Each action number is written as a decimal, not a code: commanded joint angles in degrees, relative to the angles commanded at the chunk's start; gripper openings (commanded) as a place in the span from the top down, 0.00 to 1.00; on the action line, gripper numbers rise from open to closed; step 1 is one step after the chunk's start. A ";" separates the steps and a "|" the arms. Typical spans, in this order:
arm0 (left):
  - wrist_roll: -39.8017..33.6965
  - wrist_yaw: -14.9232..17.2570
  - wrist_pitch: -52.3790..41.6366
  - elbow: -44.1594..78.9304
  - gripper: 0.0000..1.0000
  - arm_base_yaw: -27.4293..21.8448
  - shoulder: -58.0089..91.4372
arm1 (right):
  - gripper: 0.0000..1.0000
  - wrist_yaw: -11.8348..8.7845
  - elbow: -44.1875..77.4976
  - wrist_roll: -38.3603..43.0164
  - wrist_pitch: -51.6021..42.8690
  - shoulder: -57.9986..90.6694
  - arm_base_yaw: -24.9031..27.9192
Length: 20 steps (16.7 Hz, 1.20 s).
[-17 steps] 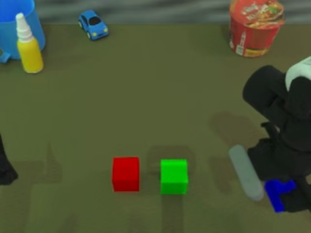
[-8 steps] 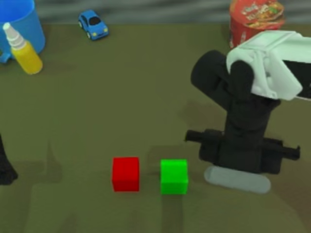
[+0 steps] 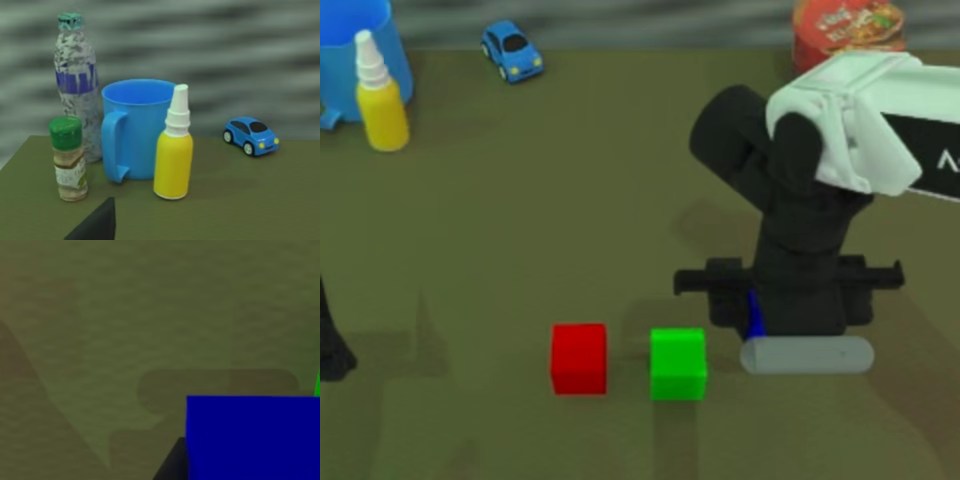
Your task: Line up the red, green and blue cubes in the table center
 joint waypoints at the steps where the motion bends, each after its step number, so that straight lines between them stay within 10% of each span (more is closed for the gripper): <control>1: 0.00 0.00 0.00 0.00 0.00 0.00 0.00 | 1.00 0.00 0.00 0.00 0.00 0.00 0.00; 17: 0.00 0.00 0.00 0.00 0.00 0.00 0.00 | 1.00 0.04 -8.61 -0.12 14.62 6.02 -0.20; 20: 0.00 0.00 0.00 0.00 0.00 0.00 0.00 | 0.77 0.04 -8.61 -0.12 14.62 6.02 -0.20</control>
